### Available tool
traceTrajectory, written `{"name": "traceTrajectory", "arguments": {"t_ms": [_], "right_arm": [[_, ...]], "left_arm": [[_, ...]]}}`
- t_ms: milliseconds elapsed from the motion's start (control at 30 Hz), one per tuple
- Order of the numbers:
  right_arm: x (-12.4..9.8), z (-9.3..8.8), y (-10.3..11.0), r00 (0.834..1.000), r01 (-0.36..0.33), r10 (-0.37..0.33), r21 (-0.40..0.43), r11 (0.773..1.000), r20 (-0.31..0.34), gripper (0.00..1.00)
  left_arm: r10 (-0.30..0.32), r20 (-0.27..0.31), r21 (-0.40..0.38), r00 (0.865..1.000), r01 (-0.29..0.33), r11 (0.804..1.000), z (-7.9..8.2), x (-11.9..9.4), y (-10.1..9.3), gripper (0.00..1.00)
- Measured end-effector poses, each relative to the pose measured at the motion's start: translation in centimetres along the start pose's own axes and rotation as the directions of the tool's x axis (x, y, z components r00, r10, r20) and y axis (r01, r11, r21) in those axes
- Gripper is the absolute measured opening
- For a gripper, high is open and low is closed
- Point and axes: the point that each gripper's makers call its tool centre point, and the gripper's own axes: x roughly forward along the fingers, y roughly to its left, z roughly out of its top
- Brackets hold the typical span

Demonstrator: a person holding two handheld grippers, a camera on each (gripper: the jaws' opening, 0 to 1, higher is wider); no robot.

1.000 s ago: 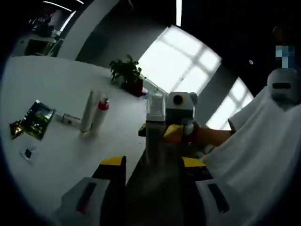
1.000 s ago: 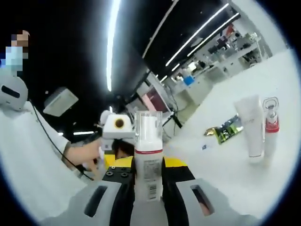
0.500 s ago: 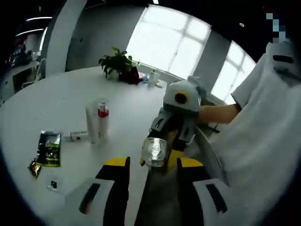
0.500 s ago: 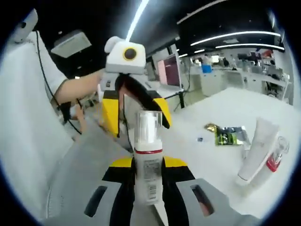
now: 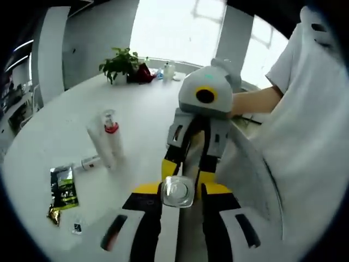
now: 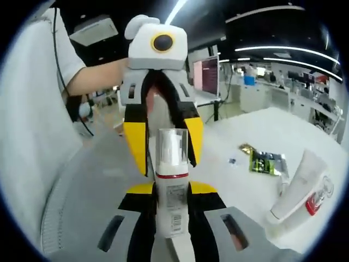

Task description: Arrange the skincare products in the storage area until every visible bottle or jar stands upright without overlapping.

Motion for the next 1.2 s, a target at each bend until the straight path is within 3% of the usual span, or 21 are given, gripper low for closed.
{"name": "traceTrajectory", "arguments": {"t_ms": [333, 533, 933, 1067, 1200], "right_arm": [[0.0, -0.3, 0.0, 1.000, 0.001, -0.002, -0.031, 1.000, -0.022, 0.21], [0.1, -0.6, 0.0, 1.000, 0.012, -0.012, -0.031, 0.999, -0.028, 0.21], [-0.8, -1.2, -1.2, 0.995, 0.103, -0.103, 0.017, 0.994, -0.011, 0.23], [-1.3, -2.9, -1.6, 0.987, 0.145, -0.143, 0.018, 0.989, -0.073, 0.32], [-1.8, -3.8, -1.9, 0.980, 0.177, -0.174, 0.023, 0.984, -0.096, 0.37]], "left_arm": [[0.024, -0.041, 0.055, 0.999, -0.022, 0.998, 0.3, 0.5, -0.5, 0.24], [0.044, -0.103, 0.124, 0.994, -0.031, 0.992, 0.2, 0.9, -0.7, 0.24], [0.062, -0.151, 0.156, 0.987, -0.038, 0.987, 1.0, 1.9, 0.1, 0.24], [0.067, -0.162, 0.145, 0.985, -0.043, 0.988, 1.5, 2.6, 0.4, 0.24], [0.085, -0.204, 0.160, 0.975, -0.052, 0.986, 1.3, 3.1, 1.1, 0.24]]}}
